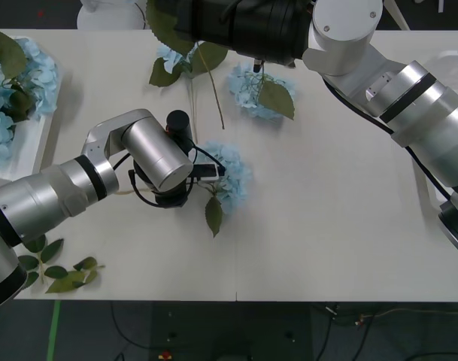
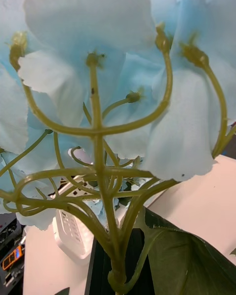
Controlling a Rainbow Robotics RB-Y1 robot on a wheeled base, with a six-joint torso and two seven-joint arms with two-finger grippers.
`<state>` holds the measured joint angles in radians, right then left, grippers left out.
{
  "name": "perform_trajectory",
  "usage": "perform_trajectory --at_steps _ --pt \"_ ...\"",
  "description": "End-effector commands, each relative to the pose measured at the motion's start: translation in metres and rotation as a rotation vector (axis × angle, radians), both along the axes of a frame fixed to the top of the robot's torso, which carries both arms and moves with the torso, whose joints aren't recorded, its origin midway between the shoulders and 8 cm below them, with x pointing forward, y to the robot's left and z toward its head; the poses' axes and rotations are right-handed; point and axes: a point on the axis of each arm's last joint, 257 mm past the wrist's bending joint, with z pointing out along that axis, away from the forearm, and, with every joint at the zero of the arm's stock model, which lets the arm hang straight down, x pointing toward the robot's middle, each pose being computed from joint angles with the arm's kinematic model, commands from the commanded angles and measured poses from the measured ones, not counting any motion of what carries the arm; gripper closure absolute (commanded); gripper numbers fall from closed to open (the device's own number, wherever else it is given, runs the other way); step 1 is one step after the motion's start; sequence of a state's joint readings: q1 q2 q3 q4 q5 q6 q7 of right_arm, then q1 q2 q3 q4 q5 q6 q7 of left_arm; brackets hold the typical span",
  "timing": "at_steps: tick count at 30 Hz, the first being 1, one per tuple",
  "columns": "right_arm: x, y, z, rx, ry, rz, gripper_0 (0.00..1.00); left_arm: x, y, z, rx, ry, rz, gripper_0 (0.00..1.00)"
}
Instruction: Place the red flowers into the right box and the blue flowers into the left box. If a person shows an open palm, hand one flower to the person first, then continue sorting.
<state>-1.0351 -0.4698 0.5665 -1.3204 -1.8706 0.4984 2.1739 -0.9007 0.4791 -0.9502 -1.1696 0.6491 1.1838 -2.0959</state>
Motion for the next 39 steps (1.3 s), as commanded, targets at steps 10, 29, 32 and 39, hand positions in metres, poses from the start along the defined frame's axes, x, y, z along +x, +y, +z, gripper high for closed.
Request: perform_trajectory --at_steps 10,29,32,39 --pt "-0.02 0.019 0.013 0.017 -0.045 0.046 1.0 -0.013 0.044 -0.05 0.033 0.023 0.085 1.0" --pt "-0.017 0.022 0.005 0.017 -0.044 0.026 1.0 0.031 0.152 0.101 -0.356 -0.012 0.5 1.0" --pt "-0.017 0.023 0.007 0.022 -0.046 0.024 1.0 0.031 0.17 0.131 -0.427 -0.004 0.564 1.0" --pt "-0.016 0.023 0.005 0.018 -0.048 0.021 1.0 0.025 0.218 0.207 -0.669 -0.03 0.698 1.0"
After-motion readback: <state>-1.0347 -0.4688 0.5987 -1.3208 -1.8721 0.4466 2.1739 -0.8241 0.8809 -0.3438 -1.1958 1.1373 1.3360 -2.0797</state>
